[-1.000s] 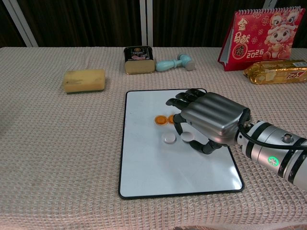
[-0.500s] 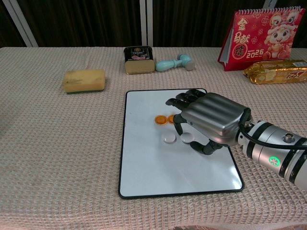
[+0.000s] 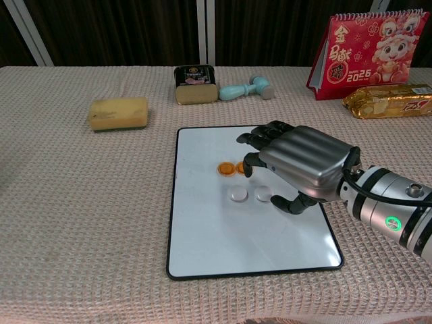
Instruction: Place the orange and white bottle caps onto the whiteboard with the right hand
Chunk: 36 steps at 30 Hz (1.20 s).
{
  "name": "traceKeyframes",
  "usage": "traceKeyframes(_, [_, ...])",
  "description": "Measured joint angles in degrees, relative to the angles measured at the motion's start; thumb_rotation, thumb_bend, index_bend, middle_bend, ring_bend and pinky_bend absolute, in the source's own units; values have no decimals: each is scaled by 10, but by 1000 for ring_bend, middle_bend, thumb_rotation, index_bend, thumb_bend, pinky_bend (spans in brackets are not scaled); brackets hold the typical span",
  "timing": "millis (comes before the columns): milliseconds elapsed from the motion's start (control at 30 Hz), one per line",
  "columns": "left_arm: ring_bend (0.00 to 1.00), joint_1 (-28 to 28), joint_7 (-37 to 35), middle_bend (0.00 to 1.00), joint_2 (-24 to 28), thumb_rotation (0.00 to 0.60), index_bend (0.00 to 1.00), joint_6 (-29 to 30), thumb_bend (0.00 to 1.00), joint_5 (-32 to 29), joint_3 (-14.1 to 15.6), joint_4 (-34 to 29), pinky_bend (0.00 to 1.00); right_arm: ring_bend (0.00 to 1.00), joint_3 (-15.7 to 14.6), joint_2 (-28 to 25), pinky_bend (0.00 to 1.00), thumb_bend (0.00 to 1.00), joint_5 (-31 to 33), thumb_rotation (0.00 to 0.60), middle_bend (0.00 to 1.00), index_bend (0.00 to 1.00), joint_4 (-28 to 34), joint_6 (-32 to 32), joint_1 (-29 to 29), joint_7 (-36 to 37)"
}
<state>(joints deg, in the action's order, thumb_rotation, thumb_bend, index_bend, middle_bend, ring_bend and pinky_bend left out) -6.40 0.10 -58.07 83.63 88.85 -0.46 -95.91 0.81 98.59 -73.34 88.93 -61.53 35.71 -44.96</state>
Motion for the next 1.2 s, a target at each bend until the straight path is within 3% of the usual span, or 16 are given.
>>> traceKeyframes(533, [0, 1, -1, 68, 0, 575, 89, 1, 86, -2, -1, 1, 115, 0, 1, 13, 0, 369, 3, 600, 9, 433, -15, 5, -2, -3])
traceKeyframes(1200, [0, 0, -4, 68, 1, 576, 89, 0, 86, -2, -1, 2, 115, 0, 13, 31, 0, 371, 5, 600, 10, 442, -29, 13, 4, -1])
